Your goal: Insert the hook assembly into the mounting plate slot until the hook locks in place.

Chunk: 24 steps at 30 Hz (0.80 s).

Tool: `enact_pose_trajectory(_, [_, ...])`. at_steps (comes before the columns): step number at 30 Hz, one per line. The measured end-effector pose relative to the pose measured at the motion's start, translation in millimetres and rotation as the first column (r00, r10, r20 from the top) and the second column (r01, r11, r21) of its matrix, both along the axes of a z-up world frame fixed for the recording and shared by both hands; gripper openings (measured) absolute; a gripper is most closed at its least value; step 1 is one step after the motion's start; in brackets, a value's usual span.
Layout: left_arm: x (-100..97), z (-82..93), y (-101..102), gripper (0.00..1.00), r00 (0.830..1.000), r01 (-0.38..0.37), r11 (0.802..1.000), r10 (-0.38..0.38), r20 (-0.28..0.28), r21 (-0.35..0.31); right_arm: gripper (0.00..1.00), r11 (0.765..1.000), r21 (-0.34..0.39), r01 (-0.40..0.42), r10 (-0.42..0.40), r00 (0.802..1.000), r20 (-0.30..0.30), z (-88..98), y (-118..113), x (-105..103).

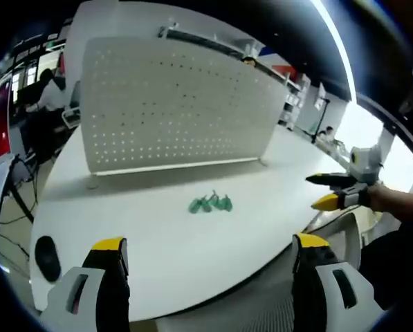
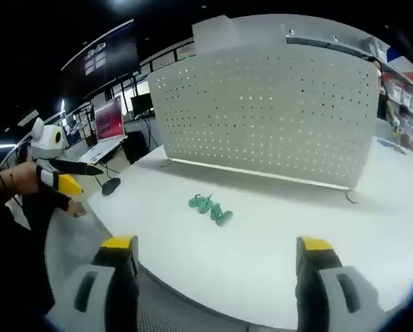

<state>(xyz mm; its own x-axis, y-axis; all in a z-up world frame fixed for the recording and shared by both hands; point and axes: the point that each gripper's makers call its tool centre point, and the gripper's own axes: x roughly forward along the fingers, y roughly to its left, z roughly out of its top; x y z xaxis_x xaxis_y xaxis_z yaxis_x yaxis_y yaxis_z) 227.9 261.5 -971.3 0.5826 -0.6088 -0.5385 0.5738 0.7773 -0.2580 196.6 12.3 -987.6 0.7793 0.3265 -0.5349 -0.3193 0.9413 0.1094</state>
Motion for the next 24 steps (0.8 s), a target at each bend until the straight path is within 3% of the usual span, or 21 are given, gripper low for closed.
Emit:
enact_pose_trajectory(4, [-3.2, -1.6, -2, 1.0, 1.0, -0.005, 1.0, 0.005, 0.002, -0.014, 0.92, 1.0, -0.01, 0.012, -0.012, 1.0, 0.003, -2.0, -7, -3])
enact_pose_trajectory(9, [-7.1, -12.9, -1, 1.0, 0.999, -0.003, 1.0, 0.003, -0.037, -0.004, 0.92, 1.0, 0.003, 0.028, -0.028, 1.0, -0.014, -8.2, -12, -5])
enact_pose_trajectory(21, [-1.3, -6.0, 0, 1.0, 1.0, -0.005, 1.0, 0.005, -0.019, 0.002, 0.91, 0.999, 0.008, 0.038, -0.038, 0.999, 0.001, -2.1, -14, 3])
enact_pose_trajectory(24, [-3.7, -5.3, 0, 1.0, 1.0, -0.002, 1.0, 0.002, -0.02, 0.001, 0.91, 0.998, -0.034, 0.044, -0.044, 0.999, 0.01, -6.5, -19, 1])
